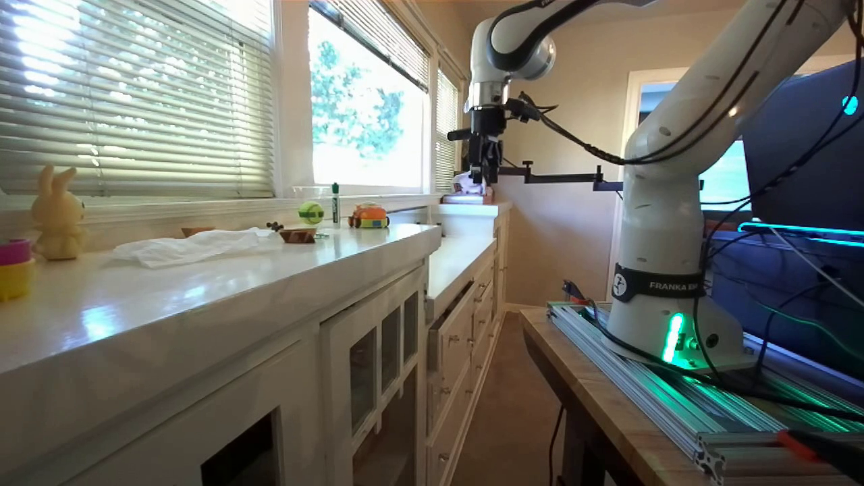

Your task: Turn the toy car backwards

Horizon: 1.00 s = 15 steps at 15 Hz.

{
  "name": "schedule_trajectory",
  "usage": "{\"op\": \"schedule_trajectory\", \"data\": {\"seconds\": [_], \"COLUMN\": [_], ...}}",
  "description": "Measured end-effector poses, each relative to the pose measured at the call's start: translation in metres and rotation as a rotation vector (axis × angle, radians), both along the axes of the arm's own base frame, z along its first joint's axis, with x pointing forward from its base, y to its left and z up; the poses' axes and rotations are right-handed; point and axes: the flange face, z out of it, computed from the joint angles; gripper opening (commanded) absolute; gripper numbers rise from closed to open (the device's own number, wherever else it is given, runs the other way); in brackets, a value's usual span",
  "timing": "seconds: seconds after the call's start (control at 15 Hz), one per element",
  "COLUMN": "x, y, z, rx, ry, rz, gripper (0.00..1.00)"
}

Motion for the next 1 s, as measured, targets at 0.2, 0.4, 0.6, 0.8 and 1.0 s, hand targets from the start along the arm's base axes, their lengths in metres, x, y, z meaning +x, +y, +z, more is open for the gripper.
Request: {"op": "schedule_trajectory", "data": {"seconds": [0.2,0.4,0.6,0.8,1.0], "x": [0.001,0.002,0.006,0.006,0.003], "y": [-0.002,-0.001,-0.004,-0.017,-0.034], "z": [0.000,0.000,0.004,0.011,0.014], "rx": [-0.001,-0.004,-0.047,-0.101,-0.154], "ry": [0.004,0.007,-0.017,-0.083,-0.156], "rz": [-0.001,0.004,0.030,0.043,0.055], "gripper": [1.00,1.00,1.00,1.00,1.00]}}
